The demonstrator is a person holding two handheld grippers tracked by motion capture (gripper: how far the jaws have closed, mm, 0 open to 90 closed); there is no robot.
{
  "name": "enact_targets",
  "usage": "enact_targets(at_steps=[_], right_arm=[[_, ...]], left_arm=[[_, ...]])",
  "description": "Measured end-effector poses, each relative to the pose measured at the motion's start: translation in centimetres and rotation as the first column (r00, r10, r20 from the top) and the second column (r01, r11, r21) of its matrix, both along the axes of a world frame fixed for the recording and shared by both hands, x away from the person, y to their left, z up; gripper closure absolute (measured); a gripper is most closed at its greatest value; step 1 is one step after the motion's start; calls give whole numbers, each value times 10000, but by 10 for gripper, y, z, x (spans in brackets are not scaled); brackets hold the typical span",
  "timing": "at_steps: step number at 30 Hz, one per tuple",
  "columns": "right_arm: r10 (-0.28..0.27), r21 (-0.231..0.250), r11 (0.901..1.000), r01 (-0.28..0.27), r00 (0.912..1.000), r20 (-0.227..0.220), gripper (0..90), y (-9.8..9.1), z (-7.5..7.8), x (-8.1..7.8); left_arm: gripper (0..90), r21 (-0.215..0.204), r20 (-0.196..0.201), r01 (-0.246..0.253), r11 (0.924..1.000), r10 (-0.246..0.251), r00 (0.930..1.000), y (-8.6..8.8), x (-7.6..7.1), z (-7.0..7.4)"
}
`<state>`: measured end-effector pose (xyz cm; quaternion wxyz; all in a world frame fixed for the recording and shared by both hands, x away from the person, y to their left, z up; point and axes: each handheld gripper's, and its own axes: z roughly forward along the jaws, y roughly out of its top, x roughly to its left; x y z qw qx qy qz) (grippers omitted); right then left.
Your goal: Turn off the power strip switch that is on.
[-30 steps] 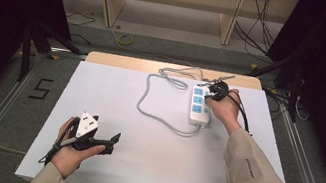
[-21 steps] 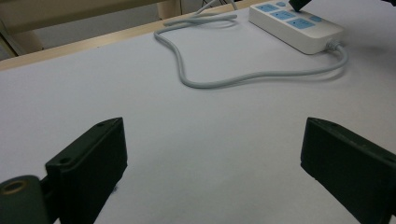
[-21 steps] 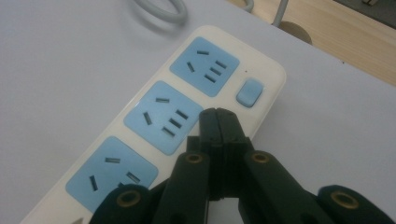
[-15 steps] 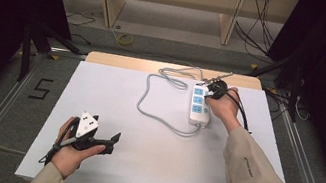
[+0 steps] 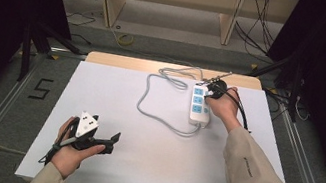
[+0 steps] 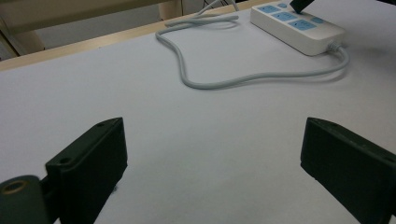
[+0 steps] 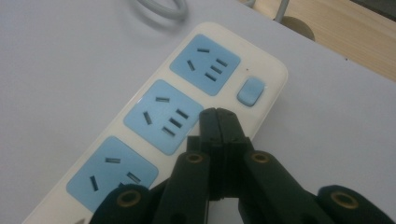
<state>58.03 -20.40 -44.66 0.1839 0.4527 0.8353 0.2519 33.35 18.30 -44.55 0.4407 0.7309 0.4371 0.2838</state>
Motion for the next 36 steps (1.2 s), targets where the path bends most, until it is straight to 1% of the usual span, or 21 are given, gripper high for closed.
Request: enact_targets(at_steps=[2, 9, 13, 31, 36], right_arm=[[-12, 29, 10000, 12, 10000, -36, 900, 0, 0, 0], [2, -123, 9999, -4, 9999, -115, 900, 2, 1, 1], [-46, -49, 10000, 45, 9997, -220, 900, 1, 1, 2], [-51, -34, 10000, 50, 9997, -222, 900, 1, 1, 2], [-35, -96, 9999, 34, 9999, -158, 900, 2, 1, 1]], left_arm=[[68, -31, 19, -21, 10000, 21, 10000, 0, 0, 0], [68, -43, 37, -41, 10000, 41, 10000, 0, 0, 0], [68, -69, 41, -49, 10000, 49, 10000, 0, 0, 0], [70, -9, 14, -9, 10000, 9, 10000, 0, 0, 0], [70, -4, 13, -3, 10000, 3, 10000, 0, 0, 0]])
